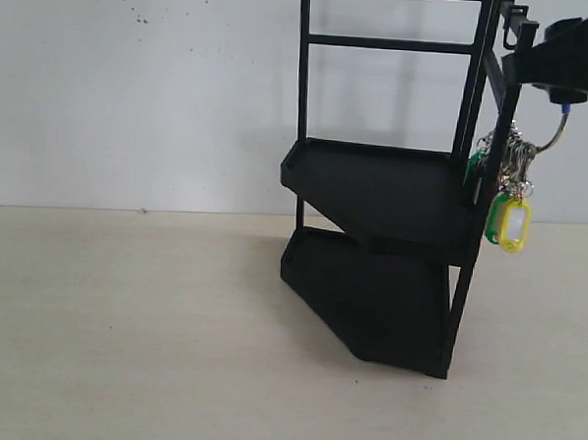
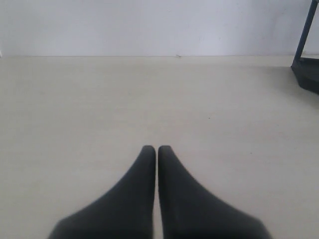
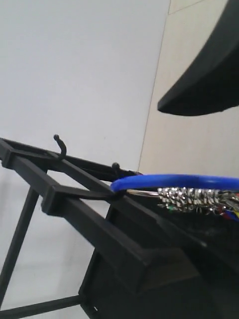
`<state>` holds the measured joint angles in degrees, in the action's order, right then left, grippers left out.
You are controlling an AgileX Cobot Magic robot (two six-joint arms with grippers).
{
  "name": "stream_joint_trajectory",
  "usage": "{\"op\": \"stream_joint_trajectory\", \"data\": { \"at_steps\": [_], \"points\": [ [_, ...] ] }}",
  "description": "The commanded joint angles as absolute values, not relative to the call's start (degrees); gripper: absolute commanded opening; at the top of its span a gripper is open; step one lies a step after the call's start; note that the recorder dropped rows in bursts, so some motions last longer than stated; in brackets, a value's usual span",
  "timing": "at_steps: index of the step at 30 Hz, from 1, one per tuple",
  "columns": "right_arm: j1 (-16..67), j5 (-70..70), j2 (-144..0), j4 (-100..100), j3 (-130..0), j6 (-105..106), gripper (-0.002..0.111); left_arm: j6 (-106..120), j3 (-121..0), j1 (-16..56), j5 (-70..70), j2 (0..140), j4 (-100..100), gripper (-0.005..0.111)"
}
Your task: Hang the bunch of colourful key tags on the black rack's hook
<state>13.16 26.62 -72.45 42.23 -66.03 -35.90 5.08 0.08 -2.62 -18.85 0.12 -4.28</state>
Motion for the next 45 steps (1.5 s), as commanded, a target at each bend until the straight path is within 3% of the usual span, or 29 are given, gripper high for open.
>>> {"op": "stream_joint_trajectory", "data": {
  "at_steps": [1,6,8,14,24,35,45],
  "points": [
    [13.1,30.7,-68.9,42.1,-66.4,-35.9,0.055,4.5,0.0,-2.8,-18.0,0.0,-4.7,0.004],
    [13.1,36.6,-65.6,42.1,-66.4,-35.0,0.054,4.5,0.0,-2.8,-18.0,0.0,-4.7,0.004],
    [13.1,39.6,-64.4,42.1,-66.4,-35.0,0.048,4.5,0.0,-2.8,-18.0,0.0,-4.7,0.004],
    [13.1,49.0,-60.4,42.3,-66.4,-34.6,0.001,4.5,0.0,-2.8,-18.0,0.0,-4.7,0.004],
    [13.1,52.6,-50.6,37.6,-59.6,-33.7,0.0,4.5,0.0,-2.8,-18.0,0.0,-4.7,0.004],
    [13.1,38.5,-32.5,20.1,-28.6,-34.5,0.0,4.5,0.0,-2.8,-18.0,0.0,-4.7,0.004],
    [13.1,41.6,-29.8,18.9,-24.0,-34.5,0.0,4.5,0.0,-2.8,-18.0,0.0,-4.7,0.004]
  ]
}}
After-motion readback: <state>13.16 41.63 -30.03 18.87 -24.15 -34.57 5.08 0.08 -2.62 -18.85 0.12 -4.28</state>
